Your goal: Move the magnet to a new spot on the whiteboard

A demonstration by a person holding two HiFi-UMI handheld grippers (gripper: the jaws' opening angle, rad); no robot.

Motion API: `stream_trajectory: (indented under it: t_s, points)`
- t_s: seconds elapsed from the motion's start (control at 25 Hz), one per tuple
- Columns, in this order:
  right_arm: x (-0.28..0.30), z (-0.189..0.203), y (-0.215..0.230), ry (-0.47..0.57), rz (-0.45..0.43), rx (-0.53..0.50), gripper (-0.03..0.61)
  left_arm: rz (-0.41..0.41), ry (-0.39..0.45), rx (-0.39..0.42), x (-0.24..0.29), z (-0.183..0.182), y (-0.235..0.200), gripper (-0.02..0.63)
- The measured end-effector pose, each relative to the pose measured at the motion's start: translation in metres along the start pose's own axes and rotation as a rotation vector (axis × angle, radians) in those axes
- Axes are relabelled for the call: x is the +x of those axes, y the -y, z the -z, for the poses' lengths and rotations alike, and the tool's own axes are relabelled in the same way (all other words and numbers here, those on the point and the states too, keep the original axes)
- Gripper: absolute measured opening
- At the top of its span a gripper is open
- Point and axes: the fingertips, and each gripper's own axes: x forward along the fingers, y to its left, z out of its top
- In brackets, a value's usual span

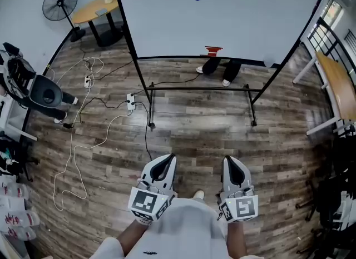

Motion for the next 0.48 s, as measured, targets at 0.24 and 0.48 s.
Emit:
stream_trajectory:
  t_s: [0.24, 0.48]
  points:
    - [0.029, 0.000, -0.025, 0.025, 0.011, 0.045, -0.002, 0.019, -0.024, -0.014, -0.011, 0.005, -0.043, 0.006]
    - [0.072, 0.001, -0.054, 0.024, 0.019, 0.038, -0.002, 0.037, -0.027, -0.016, -0.014, 0.001, -0.090, 0.006]
